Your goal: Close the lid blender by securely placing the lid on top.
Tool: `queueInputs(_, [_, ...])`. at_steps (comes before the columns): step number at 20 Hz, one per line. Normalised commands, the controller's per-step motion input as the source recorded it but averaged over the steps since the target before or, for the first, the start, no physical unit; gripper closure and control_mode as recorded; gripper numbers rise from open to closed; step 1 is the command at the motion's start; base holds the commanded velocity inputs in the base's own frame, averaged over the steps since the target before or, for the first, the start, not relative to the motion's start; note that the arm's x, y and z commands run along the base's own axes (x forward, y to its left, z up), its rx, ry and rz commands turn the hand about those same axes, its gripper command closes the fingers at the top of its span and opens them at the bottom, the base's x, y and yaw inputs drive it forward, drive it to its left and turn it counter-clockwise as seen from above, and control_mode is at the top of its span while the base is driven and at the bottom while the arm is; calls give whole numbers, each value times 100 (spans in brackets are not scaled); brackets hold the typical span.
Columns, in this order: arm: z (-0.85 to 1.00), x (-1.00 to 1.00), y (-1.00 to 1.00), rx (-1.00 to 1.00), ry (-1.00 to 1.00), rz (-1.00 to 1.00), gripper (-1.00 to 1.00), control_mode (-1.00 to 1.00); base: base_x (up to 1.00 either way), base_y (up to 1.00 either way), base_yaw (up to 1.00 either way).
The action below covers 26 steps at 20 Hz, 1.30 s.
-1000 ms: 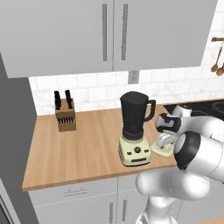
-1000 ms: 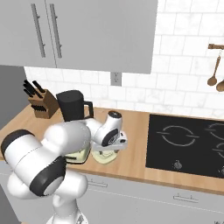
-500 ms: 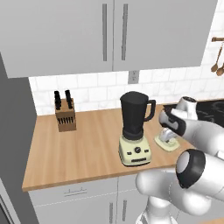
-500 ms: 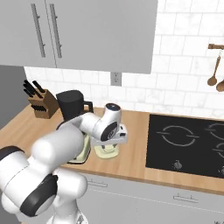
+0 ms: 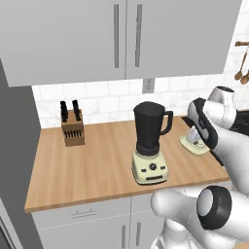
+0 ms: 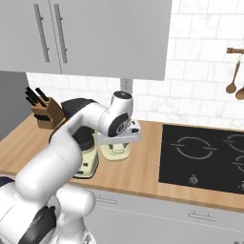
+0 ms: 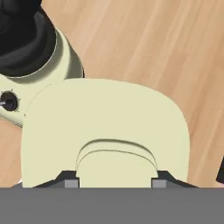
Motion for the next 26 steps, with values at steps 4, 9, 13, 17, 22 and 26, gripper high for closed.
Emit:
queueInputs(4, [100, -64, 1, 0, 0, 0, 100, -100, 0, 0, 0])
queueInputs(9, [100, -32, 26, 0, -1, 0, 100, -100, 0, 0, 0])
queueInputs(13, [100, 0, 50, 0, 0, 0, 100, -100, 0, 0, 0])
queueInputs(17, [73, 13, 82, 0, -1, 3, 100, -100, 0, 0, 0])
queueInputs(22, [5, 23, 81, 0, -3, 3, 100, -100, 0, 0, 0])
queueInputs(26, [-9, 63, 31, -3, 0, 3, 100, -100, 0, 0, 0])
